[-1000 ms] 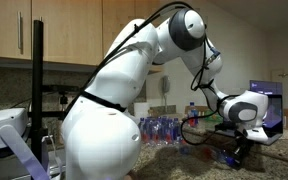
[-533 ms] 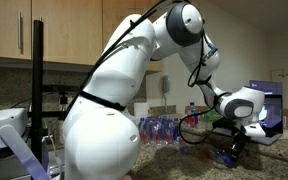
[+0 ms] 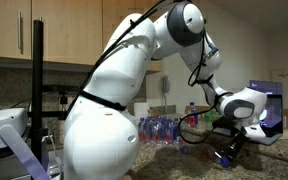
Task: Put the water bottles upright
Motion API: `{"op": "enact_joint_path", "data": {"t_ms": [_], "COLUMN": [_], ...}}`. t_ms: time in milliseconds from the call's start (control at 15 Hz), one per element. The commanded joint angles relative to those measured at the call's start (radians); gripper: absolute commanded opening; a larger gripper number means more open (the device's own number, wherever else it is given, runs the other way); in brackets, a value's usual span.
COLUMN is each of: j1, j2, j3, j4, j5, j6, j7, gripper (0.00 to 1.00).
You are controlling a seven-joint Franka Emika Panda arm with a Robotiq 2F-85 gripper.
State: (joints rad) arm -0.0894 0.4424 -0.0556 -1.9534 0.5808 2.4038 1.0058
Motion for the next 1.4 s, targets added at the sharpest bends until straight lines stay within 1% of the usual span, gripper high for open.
{"op": "enact_joint_path", "data": {"t_ms": [0,200,267,333,467,600,733,800,933,1000,1067,1333], "j1": [-0.002,0.010,0.010,0.009,0.015,0.019,0.006,0.004,0.024,0.035,0.024,0.029], "j2": [-0.024,-0.052,-0.056,-0.062,-0.093,-0.113,-0.103,-0.095,-0.110,-0.117,-0.076,-0.074], "j3": [0.006,-0.001,-0.004,-0.005,-0.002,0.003,0.007,0.004,0.001,-0.005,-0.005,-0.007], "j4": [-0.015,-0.034,-0.031,-0.031,-0.051,-0.069,-0.054,-0.042,-0.057,-0.055,-0.023,-0.022], "j5": [0.019,0.017,0.021,0.026,0.037,0.051,0.079,0.089,0.090,0.032,0.061,0.058], "j6": [-0.063,-0.104,-0.124,-0.142,-0.136,-0.125,-0.189,-0.243,-0.272,-0.311,-0.271,-0.276], "j7": [0.005,0.044,0.068,0.089,0.113,0.105,0.094,0.118,0.146,0.137,0.108,0.109], "gripper": [0.75,0.94,0.98,1.00,1.00,1.00,1.00,1.00,1.00,1.00,1.00,1.00]}}
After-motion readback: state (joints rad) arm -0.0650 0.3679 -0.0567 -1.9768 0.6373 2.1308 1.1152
